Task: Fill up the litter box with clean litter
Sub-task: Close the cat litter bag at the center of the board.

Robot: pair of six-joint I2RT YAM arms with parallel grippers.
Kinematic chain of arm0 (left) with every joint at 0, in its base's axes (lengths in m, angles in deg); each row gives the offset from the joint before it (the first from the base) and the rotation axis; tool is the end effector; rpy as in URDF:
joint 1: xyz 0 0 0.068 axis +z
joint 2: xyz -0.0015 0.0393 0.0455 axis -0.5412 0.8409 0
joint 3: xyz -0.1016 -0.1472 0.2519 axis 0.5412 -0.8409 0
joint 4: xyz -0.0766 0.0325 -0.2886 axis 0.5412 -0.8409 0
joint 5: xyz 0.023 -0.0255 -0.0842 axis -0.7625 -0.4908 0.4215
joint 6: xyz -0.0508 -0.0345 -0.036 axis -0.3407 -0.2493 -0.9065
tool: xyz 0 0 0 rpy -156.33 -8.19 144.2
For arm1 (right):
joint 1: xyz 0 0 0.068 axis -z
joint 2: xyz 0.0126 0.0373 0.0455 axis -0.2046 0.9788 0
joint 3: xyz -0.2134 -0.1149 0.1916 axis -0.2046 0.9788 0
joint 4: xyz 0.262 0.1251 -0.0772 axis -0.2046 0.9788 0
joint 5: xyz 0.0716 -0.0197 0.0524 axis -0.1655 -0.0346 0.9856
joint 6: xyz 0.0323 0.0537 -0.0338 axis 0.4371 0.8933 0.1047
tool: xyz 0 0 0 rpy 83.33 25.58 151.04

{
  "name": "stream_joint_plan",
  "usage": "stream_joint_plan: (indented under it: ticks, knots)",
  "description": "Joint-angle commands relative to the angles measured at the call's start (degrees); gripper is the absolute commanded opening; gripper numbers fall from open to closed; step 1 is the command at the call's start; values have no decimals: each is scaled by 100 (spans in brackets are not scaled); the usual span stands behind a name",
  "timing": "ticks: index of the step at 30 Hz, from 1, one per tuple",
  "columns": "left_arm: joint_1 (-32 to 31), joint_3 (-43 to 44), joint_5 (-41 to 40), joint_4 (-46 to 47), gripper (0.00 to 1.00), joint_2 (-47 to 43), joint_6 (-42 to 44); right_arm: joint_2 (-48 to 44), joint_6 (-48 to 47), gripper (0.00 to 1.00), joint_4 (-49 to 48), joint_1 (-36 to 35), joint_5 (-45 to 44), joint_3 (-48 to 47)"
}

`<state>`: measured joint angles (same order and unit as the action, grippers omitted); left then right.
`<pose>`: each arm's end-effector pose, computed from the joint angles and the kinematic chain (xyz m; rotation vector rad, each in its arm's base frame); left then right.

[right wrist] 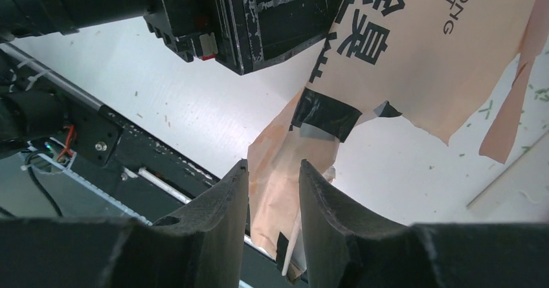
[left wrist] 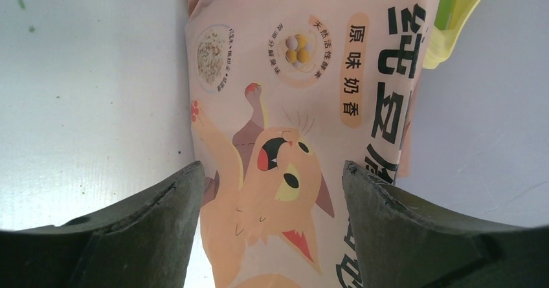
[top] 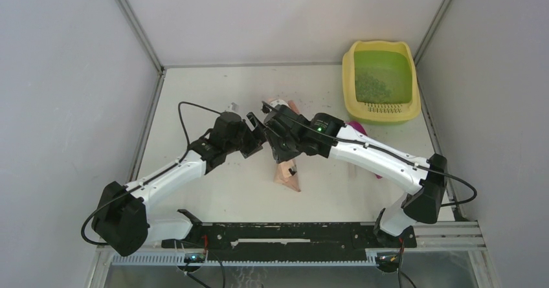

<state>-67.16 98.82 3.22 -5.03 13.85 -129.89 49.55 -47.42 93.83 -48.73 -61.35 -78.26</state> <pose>0.2546 -0.1802 0.2498 -0.5331 2.3183 -0.9923 0.1926 0.3210 0.3740 -0.7277 2.4558 0.3803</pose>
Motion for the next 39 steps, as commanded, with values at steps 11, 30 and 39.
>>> stream_joint_plan:
  ticks: [11,30,39]
  knots:
    - [-31,-129,74,336,82,-91,-49,319,-82,41,359,-220,-775,-276]
    - [-32,-73,96,346,82,-57,-65,456,-105,6,459,-224,-768,-288]
    - [15,-224,35,302,82,-179,-28,476,-336,0,682,238,217,-1316]
